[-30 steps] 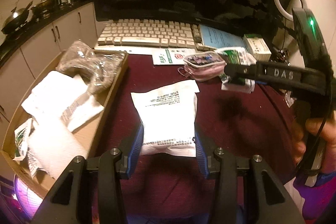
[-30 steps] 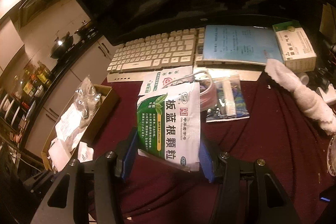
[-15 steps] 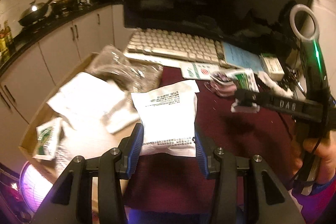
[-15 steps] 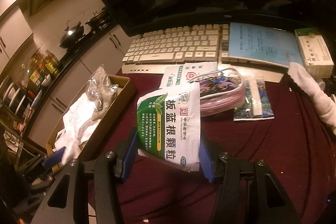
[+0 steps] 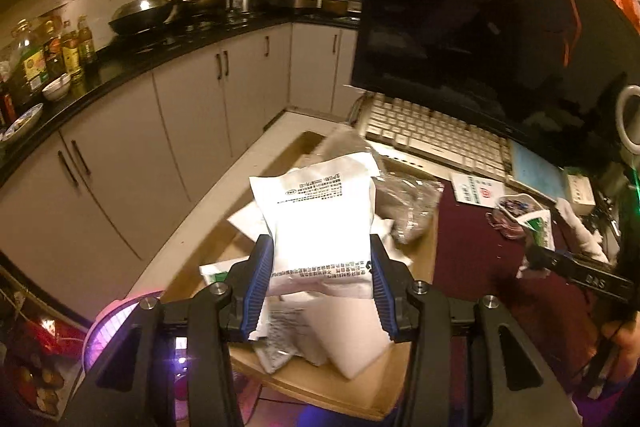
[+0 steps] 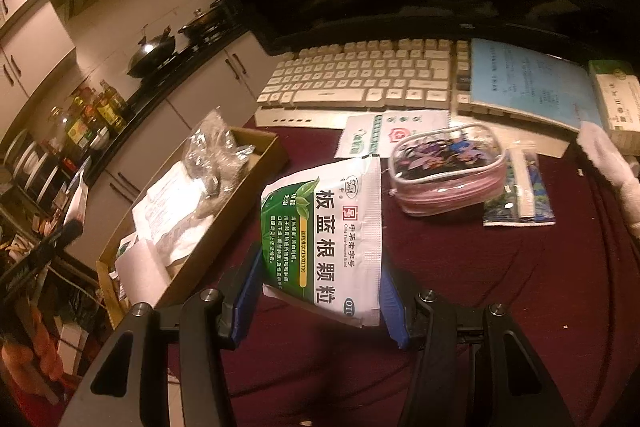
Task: Organize soft objects
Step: 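Lift and carry the pouch and sachet with both grippers over the box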
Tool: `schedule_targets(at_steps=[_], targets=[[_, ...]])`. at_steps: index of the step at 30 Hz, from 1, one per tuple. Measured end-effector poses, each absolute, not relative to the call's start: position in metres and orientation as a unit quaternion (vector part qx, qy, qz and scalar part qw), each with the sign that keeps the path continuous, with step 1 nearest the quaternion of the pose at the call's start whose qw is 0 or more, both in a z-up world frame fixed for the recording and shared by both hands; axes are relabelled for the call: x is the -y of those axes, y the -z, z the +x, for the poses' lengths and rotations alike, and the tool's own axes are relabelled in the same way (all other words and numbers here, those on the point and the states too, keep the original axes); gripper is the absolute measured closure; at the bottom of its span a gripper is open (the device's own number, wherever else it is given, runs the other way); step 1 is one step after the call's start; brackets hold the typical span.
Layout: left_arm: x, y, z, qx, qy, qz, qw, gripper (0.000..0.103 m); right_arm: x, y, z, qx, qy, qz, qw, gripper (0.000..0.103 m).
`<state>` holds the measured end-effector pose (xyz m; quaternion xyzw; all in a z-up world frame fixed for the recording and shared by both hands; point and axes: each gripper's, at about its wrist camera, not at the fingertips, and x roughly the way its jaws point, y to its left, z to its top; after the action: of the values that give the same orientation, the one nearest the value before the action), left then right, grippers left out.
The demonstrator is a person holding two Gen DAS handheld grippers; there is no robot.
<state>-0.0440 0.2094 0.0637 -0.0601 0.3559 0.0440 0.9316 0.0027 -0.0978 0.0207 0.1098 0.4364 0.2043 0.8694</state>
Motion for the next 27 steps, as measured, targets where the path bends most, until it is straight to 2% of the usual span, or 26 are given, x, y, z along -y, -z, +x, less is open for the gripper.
schedule_targets(at_steps=[15, 27], targets=[[-0.256, -0.002, -0.024, -0.404, -0.095, -0.073, 0.907, 0.057, 0.024, -0.029, 0.001, -0.441, -0.287, 0.066, 0.848, 0.046], [-0.255, 0.015, -0.024, -0.412, -0.103, -0.049, 0.904, 0.057, -0.050, -0.023, 0.025, -0.443, -0.354, 0.050, 0.822, 0.046]])
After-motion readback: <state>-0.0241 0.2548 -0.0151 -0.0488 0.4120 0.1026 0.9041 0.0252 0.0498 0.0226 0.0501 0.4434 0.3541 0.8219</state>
